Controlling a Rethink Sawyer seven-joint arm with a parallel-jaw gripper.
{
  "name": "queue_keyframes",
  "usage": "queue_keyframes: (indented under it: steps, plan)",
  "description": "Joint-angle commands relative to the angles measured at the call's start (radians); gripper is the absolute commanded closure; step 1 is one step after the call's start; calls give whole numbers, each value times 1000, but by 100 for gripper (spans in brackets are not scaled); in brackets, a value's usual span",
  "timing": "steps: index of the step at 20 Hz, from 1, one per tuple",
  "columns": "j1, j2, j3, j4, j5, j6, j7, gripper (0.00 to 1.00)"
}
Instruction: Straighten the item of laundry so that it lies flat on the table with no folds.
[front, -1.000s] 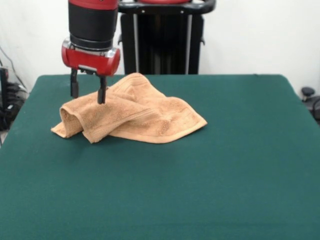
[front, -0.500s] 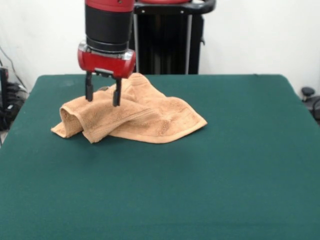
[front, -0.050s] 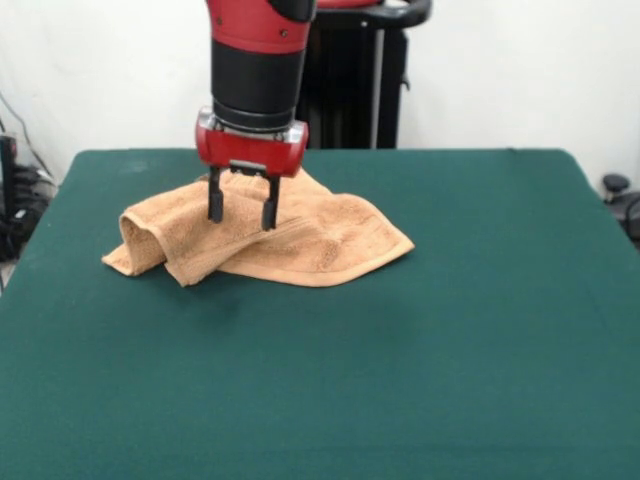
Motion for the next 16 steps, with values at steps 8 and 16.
queue_keyframes:
  steps: [8, 16]
  plan:
    - [50, 115, 6, -31, 52, 33, 190, 0]
    - [44, 159, 8, -33, 47, -20, 191, 0]
